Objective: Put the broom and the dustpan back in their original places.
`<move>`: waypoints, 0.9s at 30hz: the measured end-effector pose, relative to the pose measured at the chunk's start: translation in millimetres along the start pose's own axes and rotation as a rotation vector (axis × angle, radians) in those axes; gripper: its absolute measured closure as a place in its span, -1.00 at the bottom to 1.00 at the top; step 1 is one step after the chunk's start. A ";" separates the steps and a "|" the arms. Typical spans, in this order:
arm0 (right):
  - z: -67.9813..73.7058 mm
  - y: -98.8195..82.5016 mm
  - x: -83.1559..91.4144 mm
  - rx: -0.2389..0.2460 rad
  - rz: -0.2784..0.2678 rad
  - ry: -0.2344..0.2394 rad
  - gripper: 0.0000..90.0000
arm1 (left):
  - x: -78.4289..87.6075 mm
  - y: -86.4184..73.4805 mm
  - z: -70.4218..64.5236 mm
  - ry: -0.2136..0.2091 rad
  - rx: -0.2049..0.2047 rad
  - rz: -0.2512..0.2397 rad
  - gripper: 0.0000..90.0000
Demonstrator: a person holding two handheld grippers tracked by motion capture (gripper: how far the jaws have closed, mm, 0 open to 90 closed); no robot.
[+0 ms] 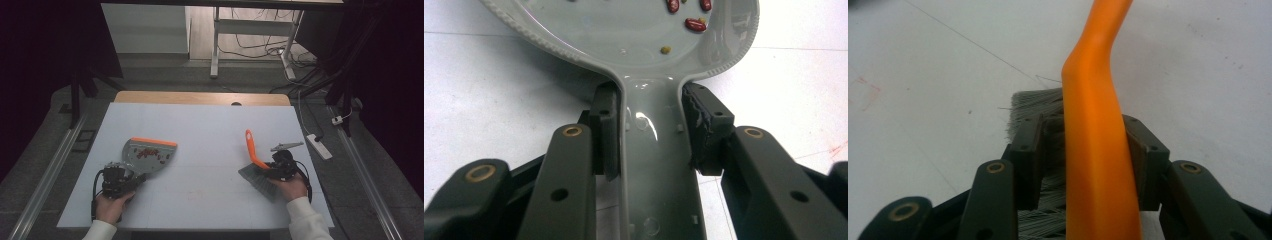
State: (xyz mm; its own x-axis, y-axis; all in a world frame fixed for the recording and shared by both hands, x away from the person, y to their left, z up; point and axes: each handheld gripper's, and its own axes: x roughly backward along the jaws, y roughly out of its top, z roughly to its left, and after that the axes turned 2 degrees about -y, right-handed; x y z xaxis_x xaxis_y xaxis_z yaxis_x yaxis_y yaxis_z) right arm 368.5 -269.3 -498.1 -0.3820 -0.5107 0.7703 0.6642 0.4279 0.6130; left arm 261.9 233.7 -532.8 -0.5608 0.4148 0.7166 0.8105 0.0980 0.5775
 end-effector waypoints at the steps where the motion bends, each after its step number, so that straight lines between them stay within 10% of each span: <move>1: -0.5 0.2 -0.6 0.000 0.002 -0.006 0.21 | -0.1 0.0 -0.2 0.001 0.000 0.001 0.36; 27: -0.5 1.6 4.6 0.033 -0.033 -0.122 0.09 | 12.2 -2.2 -1.0 -0.027 -0.029 -0.043 0.00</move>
State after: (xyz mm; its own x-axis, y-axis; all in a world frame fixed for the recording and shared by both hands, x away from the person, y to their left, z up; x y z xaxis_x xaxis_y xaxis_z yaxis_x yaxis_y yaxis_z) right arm 368.2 -271.3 -493.7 -0.4797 -0.4314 0.7641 0.6294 0.4376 0.6422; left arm 253.1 237.7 -525.0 -0.5901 0.4353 0.6799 0.7800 0.0900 0.6193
